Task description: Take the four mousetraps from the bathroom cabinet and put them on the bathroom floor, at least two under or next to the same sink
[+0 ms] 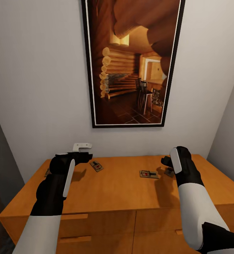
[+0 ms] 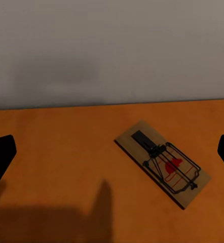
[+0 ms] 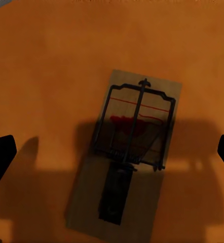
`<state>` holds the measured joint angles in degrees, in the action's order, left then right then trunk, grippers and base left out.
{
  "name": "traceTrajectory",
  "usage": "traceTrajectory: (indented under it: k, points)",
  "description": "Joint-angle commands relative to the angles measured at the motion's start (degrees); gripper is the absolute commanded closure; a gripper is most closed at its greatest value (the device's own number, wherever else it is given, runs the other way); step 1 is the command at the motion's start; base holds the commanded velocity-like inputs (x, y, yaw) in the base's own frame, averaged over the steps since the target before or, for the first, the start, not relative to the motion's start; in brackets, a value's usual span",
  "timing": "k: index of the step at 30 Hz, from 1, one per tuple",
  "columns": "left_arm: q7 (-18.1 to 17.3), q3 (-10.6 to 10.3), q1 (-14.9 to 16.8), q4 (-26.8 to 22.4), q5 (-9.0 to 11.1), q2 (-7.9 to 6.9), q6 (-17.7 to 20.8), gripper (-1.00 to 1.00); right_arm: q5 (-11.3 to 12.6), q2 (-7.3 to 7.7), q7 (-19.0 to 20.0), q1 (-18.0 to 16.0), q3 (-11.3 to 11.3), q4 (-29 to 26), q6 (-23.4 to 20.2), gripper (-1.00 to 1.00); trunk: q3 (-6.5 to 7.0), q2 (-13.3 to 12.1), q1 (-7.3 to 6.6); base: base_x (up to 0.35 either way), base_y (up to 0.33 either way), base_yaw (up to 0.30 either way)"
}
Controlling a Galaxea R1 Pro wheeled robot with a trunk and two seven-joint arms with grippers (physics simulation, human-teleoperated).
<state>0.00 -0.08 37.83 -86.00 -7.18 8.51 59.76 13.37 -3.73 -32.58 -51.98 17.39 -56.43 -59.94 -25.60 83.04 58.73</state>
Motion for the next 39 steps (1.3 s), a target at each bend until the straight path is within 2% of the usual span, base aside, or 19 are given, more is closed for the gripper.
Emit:
traceTrajectory:
  k: [1,39]
  points:
    - [0.0,-0.01,0.05,-0.05,-0.2,0.02,0.24,-1.0,0.6,-0.04,-0.53,-0.05,0.11,-0.06,-0.06,-1.0,-0.07,0.04,0.0,0.0,0.0,0.0]
    - [0.0,-0.06,0.05,-0.05,-0.2,0.1,0.24,-1.0,0.54,0.05,-0.47,-0.05,0.03,-0.08,-0.06,-1.0,-0.07,0.04,0.0,0.0,0.0,0.0]
